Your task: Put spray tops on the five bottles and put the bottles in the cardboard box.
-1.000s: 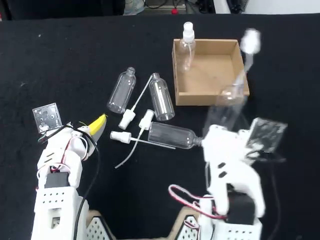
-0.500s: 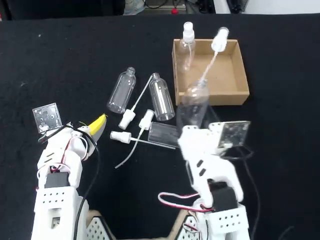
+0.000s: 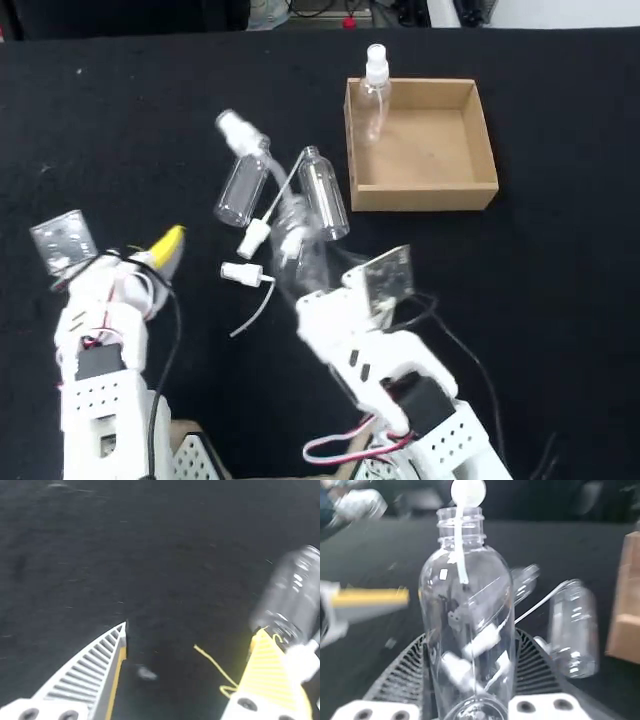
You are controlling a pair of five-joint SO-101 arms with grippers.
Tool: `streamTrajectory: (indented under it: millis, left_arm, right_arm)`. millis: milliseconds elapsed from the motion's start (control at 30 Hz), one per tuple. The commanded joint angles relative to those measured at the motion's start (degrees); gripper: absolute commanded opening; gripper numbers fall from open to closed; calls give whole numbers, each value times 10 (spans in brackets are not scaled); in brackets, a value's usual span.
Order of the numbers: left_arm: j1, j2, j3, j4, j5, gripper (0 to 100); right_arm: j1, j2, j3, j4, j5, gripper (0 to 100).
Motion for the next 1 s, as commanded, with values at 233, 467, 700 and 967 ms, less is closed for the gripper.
streamTrajectory:
  millis: [233, 467, 700, 967]
  left_arm:
    - [-30, 11, -297, 232, 2, 371]
    - [-7, 150, -356, 237, -22, 371]
    - [-7, 362, -480, 241, 13, 371]
    - [-7, 498, -602, 345, 95, 371]
  right_arm:
    - [-86, -39, -2, 3, 66, 60]
    - [-86, -40, -3, 2, 67, 60]
    - [-86, -40, -3, -15, 67, 60]
    - [-84, -40, -2, -15, 67, 60]
